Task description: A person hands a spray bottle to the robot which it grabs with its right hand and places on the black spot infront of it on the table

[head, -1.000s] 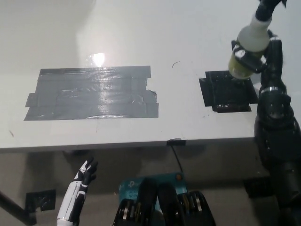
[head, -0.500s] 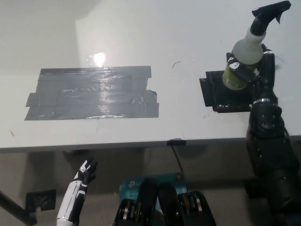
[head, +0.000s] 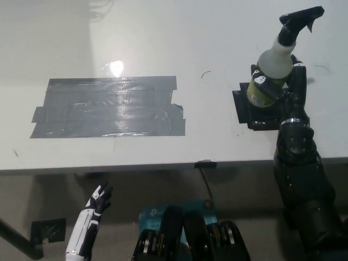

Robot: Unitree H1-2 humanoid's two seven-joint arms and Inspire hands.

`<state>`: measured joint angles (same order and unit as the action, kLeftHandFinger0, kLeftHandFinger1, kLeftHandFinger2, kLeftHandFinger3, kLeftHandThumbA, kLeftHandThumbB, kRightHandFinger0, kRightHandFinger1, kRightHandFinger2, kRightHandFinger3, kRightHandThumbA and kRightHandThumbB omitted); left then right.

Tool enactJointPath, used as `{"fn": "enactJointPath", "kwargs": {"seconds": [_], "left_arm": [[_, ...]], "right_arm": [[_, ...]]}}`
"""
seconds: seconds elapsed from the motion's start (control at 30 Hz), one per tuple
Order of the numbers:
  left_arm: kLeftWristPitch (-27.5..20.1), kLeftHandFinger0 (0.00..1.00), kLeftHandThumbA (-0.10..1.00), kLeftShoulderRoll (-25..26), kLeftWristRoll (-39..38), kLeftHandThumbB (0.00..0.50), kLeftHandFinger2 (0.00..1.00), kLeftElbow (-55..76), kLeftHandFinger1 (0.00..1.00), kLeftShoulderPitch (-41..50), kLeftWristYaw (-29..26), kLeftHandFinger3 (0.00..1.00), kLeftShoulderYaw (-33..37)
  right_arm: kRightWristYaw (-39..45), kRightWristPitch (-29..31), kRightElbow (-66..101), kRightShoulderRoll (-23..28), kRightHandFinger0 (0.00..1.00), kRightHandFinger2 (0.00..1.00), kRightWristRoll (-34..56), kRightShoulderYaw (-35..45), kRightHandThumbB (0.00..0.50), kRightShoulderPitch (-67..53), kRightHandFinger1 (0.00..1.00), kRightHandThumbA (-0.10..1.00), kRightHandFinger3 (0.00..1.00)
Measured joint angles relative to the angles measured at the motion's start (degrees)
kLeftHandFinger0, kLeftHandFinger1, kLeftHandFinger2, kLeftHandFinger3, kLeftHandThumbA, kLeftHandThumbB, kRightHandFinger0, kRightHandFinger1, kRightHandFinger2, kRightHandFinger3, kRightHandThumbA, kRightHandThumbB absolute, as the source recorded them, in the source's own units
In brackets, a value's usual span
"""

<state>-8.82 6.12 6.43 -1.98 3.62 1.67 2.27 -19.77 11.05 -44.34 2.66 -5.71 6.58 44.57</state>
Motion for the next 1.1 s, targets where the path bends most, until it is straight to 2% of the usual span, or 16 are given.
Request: {"fn": "enactJointPath", "kwargs": {"seconds": [0.1,0.2,0.33,0.37,0.4,0.43,0.47,0.5,0.57,0.6,0.87,0.9,0.93,0.97,1.07,1.1], "left_arm": [[0.0,1.00,1.00,0.0,0.0,0.099,1.00,0.0,1.00,0.0,0.0,1.00,0.0],[0.0,1.00,1.00,0.0,0.0,0.106,1.00,0.0,1.00,0.0,0.0,1.00,0.0],[0.0,1.00,1.00,0.0,0.0,0.111,1.00,0.0,1.00,0.0,0.0,1.00,0.0],[0.0,1.00,1.00,0.0,0.0,0.098,1.00,0.0,1.00,0.0,0.0,1.00,0.0],[0.1,1.00,1.00,-0.1,0.1,0.097,1.00,0.0,1.00,0.0,0.0,1.00,0.0],[0.1,1.00,1.00,-0.1,0.1,0.099,1.00,0.1,1.00,0.0,0.0,1.00,0.0],[0.1,1.00,1.00,-0.1,0.2,0.099,1.00,0.1,1.00,-0.1,0.0,1.00,0.0],[0.1,1.00,1.00,-0.1,0.2,0.100,1.00,0.1,1.00,-0.1,0.0,1.00,0.0],[0.1,1.00,1.00,-0.1,0.2,0.101,1.00,0.1,1.00,-0.1,0.0,1.00,0.0],[0.2,1.00,1.00,-0.1,0.2,0.102,1.00,0.1,1.00,-0.1,0.0,1.00,0.0],[0.4,1.00,1.00,-0.1,0.2,0.104,1.00,0.1,1.00,-0.1,0.0,1.00,0.0],[0.4,1.00,1.00,-0.1,0.1,0.111,1.00,0.1,1.00,-0.1,0.0,1.00,0.1],[0.4,1.00,1.00,-0.1,0.1,0.107,1.00,0.1,1.00,-0.1,0.0,1.00,0.1],[0.4,1.00,1.00,-0.1,0.1,0.107,1.00,0.1,1.00,-0.1,0.0,1.00,0.1],[0.4,1.00,1.00,-0.1,0.1,0.105,1.00,0.1,1.00,-0.1,0.0,1.00,0.1],[0.5,1.00,0.99,-0.1,0.1,0.114,1.00,0.1,1.00,-0.1,0.0,1.00,0.1]], "right_arm": [[-0.8,0.2,-0.5,0.0,0.07,0.40,-0.3,-0.2,0.427,-0.5,0.22,0.68,0.23],[-1.9,0.8,-1.2,0.1,0.06,0.39,-1.1,-0.6,0.413,-0.7,0.21,0.65,0.24],[-2.6,1.9,-2.1,0.2,0.04,0.39,-1.6,-0.9,0.434,-0.7,0.20,0.67,0.24],[-2.6,2.2,-2.3,0.2,0.16,0.60,-1.6,-0.9,0.437,-0.7,0.34,0.67,0.45],[-2.7,2.7,-2.6,0.3,0.37,0.91,-1.6,-1.0,0.415,-0.6,0.59,0.67,0.77],[-2.5,3.3,-3.0,0.4,0.80,1.00,-1.5,-1.0,0.417,-0.6,0.95,0.67,1.00],[-1.7,3.7,-3.1,0.5,0.87,1.00,-1.0,-1.0,0.404,-0.7,0.97,0.67,1.00],[-1.3,3.7,-3.2,0.6,1.00,1.00,-0.8,-1.0,0.410,-0.7,1.00,0.68,1.00],[1.6,3.8,-3.2,1.2,1.00,1.00,0.6,-1.0,0.498,-0.8,1.00,0.78,1.00],[2.5,3.8,-3.2,1.4,1.00,1.00,1.0,-1.1,0.500,-0.9,1.00,0.76,1.00],[11.3,3.1,-3.8,2.8,1.00,1.00,5.1,-1.0,0.500,-2.3,1.00,0.88,1.00],[12.4,3.0,-3.8,3.0,1.00,1.00,5.6,-0.9,0.500,-2.4,1.00,0.94,1.00],[13.5,2.7,-3.8,3.1,1.00,1.00,6.2,-0.8,0.482,-2.5,1.00,1.00,1.00],[15.1,2.2,-3.7,3.4,1.00,1.00,7.2,-0.6,0.484,-2.6,1.00,1.00,1.00],[18.1,1.3,-2.7,4.2,1.00,1.00,9.3,0.0,0.421,-2.9,1.00,1.00,1.00],[19.4,1.0,-1.9,4.4,1.00,1.00,10.2,0.3,0.421,-3.2,1.00,1.00,1.00]]}}
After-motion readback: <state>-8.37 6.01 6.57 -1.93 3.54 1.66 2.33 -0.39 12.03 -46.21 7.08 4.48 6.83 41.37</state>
